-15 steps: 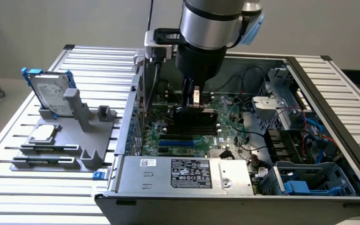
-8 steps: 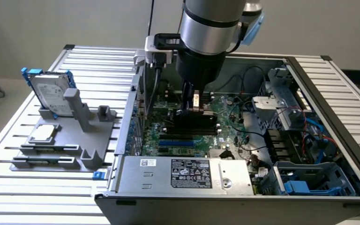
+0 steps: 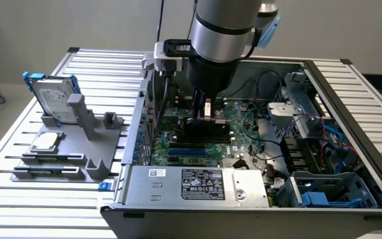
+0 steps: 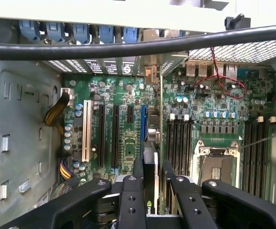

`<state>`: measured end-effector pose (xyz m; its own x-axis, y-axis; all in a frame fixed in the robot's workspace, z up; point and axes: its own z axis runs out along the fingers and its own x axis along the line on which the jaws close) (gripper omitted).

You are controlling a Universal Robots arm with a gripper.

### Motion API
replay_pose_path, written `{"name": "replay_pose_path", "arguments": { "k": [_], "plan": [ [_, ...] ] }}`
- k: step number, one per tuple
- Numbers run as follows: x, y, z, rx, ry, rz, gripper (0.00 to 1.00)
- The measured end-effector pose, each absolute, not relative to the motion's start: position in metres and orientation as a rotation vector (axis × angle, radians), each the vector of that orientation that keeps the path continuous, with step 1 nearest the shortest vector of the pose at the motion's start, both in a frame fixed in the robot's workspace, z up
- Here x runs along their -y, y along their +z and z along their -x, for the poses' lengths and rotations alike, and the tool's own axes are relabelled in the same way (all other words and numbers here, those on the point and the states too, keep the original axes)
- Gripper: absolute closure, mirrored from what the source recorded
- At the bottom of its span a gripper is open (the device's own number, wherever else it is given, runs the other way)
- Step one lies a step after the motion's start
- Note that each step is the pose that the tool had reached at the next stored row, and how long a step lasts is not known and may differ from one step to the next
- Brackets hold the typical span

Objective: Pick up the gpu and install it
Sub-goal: 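Insert the gpu into the slot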

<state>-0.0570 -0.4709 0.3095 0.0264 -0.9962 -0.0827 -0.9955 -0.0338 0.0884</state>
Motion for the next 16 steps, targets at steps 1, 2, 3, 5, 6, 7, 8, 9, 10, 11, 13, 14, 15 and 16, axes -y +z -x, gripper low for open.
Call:
{"name": "replay_pose_path", "arguments": {
  "k": [1,2,3,5,6,7,8,9,10,11,13,14,15,16],
  "plan": [
    [0.4709,0.3078,0.0571,2.180,-0.192,-2.247,0.74],
    [0.4710,0.3062,0.0571,2.181,-0.193,-2.248,0.74],
    [0.4710,0.3052,0.0571,2.181,-0.193,-2.248,0.74],
    [0.4713,0.3052,0.0571,2.181,-0.193,-2.248,0.74],
    [0.4713,0.3052,0.0571,2.180,-0.193,-2.248,0.74],
    [0.4714,0.3049,0.0571,2.181,-0.193,-2.248,0.74],
    [0.4714,0.3041,0.0571,2.181,-0.193,-2.248,0.74],
    [0.4715,0.3031,0.0571,2.181,-0.193,-2.248,0.74],
    [0.4717,0.3020,0.0571,2.181,-0.193,-2.248,0.74],
    [0.4719,0.3004,0.0571,2.181,-0.193,-2.248,0.74],
    [0.4722,0.2980,0.0571,2.181,-0.193,-2.248,0.74],
    [0.4724,0.2981,0.0571,2.181,-0.193,-2.248,0.74],
    [0.4724,0.2981,0.0571,2.181,-0.193,-2.248,0.74],
    [0.4724,0.2980,0.0571,2.181,-0.193,-2.248,0.74]
  ]
}}
